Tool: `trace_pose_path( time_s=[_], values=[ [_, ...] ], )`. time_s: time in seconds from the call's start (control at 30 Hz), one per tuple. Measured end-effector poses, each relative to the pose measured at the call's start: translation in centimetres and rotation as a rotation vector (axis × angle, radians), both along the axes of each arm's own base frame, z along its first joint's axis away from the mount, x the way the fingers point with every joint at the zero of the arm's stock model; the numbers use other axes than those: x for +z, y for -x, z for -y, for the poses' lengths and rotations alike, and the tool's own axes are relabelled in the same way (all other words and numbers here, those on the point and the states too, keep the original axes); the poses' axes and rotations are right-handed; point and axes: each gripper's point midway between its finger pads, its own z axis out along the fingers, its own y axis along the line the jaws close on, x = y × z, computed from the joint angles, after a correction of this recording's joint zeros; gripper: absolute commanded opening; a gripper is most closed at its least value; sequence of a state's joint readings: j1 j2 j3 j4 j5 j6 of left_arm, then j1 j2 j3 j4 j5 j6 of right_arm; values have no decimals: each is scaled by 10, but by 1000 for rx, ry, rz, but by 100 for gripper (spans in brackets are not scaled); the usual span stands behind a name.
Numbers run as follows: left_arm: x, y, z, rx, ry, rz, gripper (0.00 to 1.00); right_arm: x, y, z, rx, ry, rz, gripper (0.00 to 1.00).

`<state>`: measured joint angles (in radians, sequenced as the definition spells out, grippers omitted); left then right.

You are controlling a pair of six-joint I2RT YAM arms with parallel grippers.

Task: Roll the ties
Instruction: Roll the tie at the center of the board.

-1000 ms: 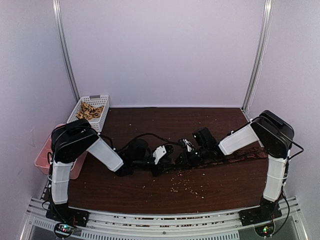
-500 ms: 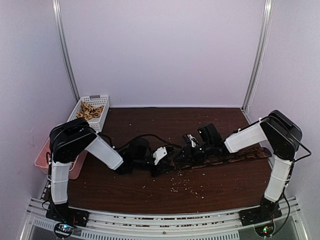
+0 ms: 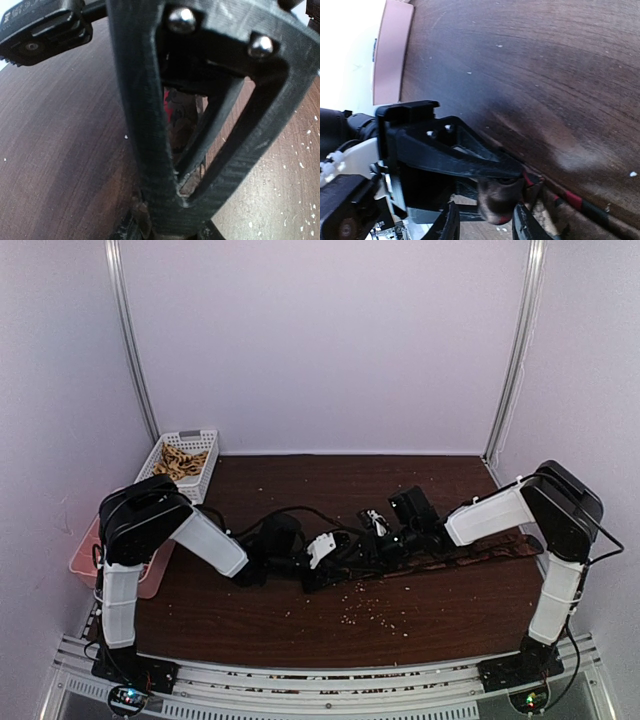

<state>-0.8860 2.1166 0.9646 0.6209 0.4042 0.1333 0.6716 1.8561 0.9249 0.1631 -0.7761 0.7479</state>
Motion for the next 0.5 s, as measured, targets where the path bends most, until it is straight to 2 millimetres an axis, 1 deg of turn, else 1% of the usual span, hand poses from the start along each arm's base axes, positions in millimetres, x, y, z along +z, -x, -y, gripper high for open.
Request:
trace_pose_path(
  time_s=[0.13,0.17,0.2,0.3,0.33,0.37,0.4,0.5],
  values=[
    [0,0,0,0,-1,-1,34,-10,4,0,10,27,-12,35],
    [0,0,0,0,-1,-1,34,-13,6,0,13,33,-16,33],
    [0,0,0,-2,-3,1,34,-15,6,-1,15,36,-17,29],
    [0,-1,1,-2,-4,0,36,-14,5,-1,13,38,-11,4],
    [0,-1,0,-2,-5,-1,38,-14,4,-1,15,40,-3,0],
    [1,-1,1,-2,-4,0,40,-15,4,-1,13,44,-3,0],
    [1,-1,1,-1,-4,1,45,-15,4,-1,9,47,-7,0],
    [0,1,-3,1,-8,3,61,-14,2,-1,7,51,1,0]
  ],
)
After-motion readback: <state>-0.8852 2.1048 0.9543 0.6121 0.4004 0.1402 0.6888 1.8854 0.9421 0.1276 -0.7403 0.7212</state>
